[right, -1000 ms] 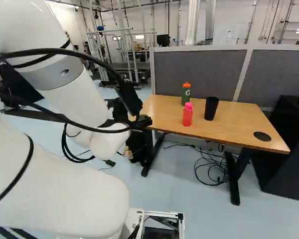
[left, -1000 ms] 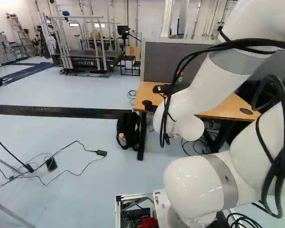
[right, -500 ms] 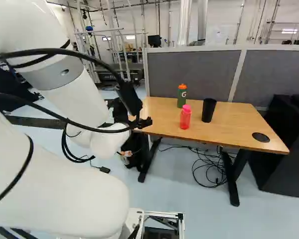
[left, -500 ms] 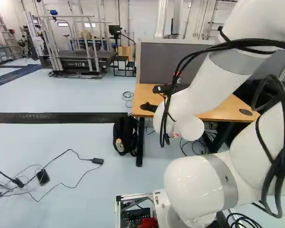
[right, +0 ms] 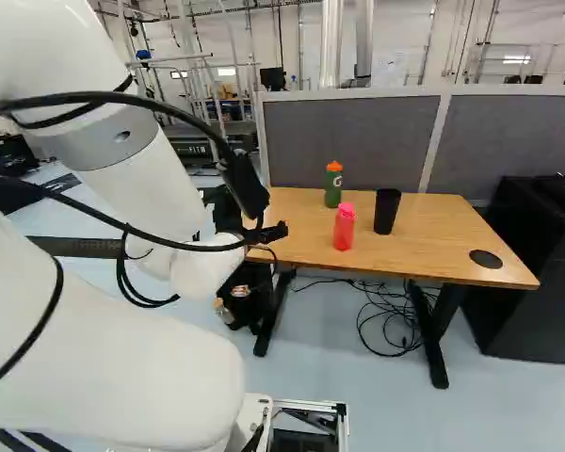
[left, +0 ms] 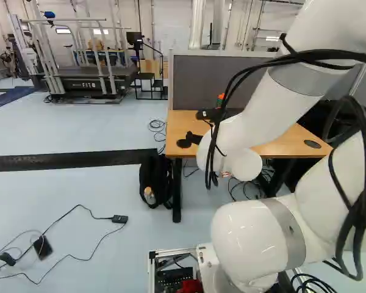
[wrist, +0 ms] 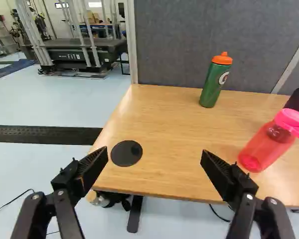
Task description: Pick up the green bottle from the table
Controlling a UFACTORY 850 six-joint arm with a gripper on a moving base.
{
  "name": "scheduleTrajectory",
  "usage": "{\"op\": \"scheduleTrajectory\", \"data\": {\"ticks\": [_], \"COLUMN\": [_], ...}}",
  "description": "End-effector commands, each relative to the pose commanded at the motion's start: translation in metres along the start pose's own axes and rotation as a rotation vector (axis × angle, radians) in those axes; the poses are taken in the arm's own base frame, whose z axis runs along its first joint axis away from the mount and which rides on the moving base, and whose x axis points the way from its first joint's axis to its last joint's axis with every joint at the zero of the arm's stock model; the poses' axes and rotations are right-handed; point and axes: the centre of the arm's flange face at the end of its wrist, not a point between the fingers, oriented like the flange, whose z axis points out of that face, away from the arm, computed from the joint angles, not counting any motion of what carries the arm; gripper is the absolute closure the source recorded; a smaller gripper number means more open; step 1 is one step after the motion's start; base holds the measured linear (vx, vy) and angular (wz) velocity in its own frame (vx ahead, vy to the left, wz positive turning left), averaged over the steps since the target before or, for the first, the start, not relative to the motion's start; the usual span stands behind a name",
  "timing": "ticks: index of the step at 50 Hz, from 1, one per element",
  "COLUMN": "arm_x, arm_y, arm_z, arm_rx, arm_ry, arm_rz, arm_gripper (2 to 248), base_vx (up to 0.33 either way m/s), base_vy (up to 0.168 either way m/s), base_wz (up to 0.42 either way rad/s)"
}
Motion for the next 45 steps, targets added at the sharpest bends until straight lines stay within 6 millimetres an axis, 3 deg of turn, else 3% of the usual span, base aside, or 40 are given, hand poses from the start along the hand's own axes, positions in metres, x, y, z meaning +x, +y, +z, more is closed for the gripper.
{"op": "scheduleTrajectory", "data": {"ticks": [45], "arm_x": [0.0000], "arm_y": [0.0000], "arm_z": [0.0000], "arm_rx": [0.000], "arm_ry": [0.000], "arm_rz": [0.000], "arm_gripper": [3], "base_vx": [0.103], "base_vy": [0.020], "base_wz": [-0.187]}}
